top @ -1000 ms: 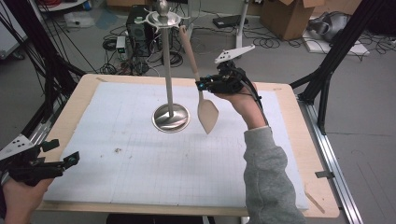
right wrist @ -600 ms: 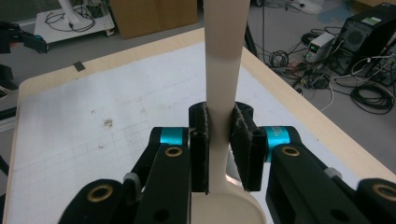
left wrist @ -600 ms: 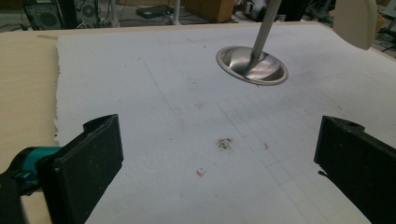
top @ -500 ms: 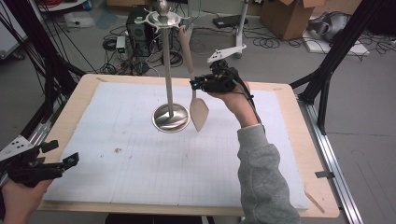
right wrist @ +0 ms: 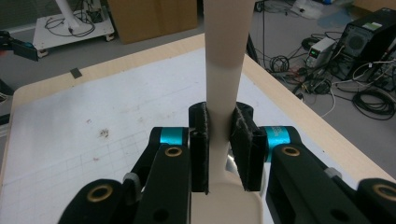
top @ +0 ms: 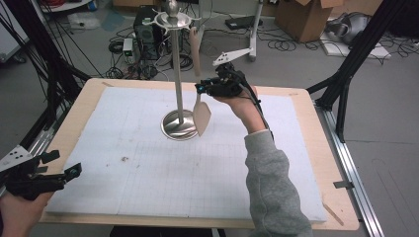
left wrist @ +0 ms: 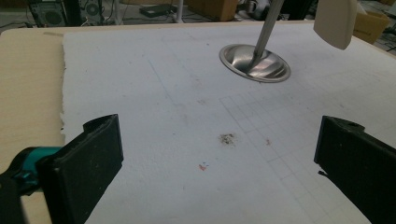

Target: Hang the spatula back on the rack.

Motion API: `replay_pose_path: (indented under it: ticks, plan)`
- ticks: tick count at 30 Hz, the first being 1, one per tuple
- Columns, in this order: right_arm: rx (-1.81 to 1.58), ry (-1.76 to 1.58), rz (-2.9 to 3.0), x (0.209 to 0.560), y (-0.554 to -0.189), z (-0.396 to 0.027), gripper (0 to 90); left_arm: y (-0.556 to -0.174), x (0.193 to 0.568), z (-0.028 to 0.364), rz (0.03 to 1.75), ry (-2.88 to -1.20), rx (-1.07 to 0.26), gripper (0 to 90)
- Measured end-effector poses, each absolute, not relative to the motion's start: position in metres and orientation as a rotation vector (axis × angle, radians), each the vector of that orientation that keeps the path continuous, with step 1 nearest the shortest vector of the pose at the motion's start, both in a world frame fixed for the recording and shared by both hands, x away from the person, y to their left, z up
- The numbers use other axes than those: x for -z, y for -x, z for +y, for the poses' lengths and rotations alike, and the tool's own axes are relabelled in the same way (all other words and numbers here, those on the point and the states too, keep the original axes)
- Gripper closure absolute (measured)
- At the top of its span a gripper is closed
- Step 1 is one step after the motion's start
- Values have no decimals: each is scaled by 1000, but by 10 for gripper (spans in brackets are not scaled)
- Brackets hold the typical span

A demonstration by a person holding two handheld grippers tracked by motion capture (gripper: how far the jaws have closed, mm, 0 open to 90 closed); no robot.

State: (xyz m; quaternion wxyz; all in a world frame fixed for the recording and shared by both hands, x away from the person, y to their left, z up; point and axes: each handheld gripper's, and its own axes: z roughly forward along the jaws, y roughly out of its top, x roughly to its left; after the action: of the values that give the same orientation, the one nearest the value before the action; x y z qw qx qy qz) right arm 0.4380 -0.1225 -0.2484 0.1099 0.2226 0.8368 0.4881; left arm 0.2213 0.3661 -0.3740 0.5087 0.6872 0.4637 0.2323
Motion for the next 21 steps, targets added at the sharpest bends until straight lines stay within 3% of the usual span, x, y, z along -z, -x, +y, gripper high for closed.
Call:
replay_pose_path:
  ticks: [10,17,21]
  plan:
    - [-1440,-648,2450,250,-438,-120,759,-223,377,364,1121,-1669,-553,17]
    - [-1452,-647,2411,249,-436,-118,626,-224,378,363,1121,-1677,-549,17]
    - [-1472,-668,2379,248,-433,-121,467,-226,378,361,1113,-1680,-546,17]
